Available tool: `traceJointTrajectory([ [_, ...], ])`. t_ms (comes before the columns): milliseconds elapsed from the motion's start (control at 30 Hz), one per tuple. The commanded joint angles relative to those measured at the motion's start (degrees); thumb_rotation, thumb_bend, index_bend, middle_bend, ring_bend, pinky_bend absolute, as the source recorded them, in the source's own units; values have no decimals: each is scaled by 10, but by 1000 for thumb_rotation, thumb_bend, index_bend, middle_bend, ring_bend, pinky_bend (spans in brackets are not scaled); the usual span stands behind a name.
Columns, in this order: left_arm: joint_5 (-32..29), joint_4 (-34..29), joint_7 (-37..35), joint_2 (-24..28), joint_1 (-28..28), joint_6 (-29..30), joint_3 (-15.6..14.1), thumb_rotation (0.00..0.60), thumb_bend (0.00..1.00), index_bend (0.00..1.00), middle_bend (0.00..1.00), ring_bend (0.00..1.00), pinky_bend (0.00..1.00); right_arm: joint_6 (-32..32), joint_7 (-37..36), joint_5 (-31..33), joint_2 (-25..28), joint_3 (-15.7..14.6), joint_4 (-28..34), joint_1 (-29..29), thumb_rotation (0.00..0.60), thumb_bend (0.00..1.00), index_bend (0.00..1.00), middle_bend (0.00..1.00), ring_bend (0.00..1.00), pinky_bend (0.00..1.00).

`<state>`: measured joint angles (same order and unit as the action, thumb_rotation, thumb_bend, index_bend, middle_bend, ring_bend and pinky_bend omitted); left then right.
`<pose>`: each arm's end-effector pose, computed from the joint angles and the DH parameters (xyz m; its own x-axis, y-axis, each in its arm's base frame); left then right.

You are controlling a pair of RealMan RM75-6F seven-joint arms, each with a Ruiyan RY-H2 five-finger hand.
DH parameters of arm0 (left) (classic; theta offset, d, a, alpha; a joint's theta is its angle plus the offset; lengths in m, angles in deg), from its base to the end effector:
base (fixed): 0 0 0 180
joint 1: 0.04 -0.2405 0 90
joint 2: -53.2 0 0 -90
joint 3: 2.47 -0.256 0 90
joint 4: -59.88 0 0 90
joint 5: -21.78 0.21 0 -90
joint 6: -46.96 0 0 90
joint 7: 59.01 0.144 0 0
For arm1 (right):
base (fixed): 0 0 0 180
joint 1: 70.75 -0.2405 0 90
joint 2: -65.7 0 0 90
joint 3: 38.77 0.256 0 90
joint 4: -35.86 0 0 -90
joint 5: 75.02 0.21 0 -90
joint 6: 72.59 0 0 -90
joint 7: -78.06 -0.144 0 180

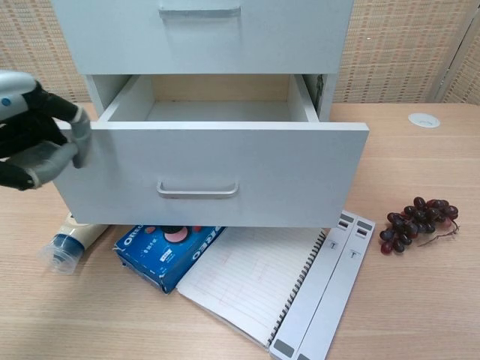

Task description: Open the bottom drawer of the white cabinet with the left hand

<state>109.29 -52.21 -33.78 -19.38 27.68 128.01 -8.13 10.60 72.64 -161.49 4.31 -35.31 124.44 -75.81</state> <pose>-0.1526 0.2157 0.0726 0.4194 0.0683 0.9052 0.8163 -0.4647 -0.3431 -0.3266 -0.1857 0.1788 0.4122 -0.0157 0.9110 -0.9111 -0.0122 0.4120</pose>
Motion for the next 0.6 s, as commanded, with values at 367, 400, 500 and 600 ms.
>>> traceJointTrajectory([
  [367,-82,110,-55,51,-97,50,14,600,455,410,612,558,641,-6,11,3,2,0,12,-3,600,345,178,303,178,223],
  [400,-95,110,-53,55,-101,45,15,600,403,341,535,483,540,-6,12,3,2,0,13,-4,600,345,178,303,178,223],
  [500,-120,117,-57,58,-116,52,27,600,317,238,375,351,373,-8,14,1,3,1,16,-6,600,346,178,303,178,223],
  [600,-125,129,-69,54,-132,64,34,600,308,214,343,330,343,-8,17,-1,3,2,19,-9,600,346,178,303,178,223],
])
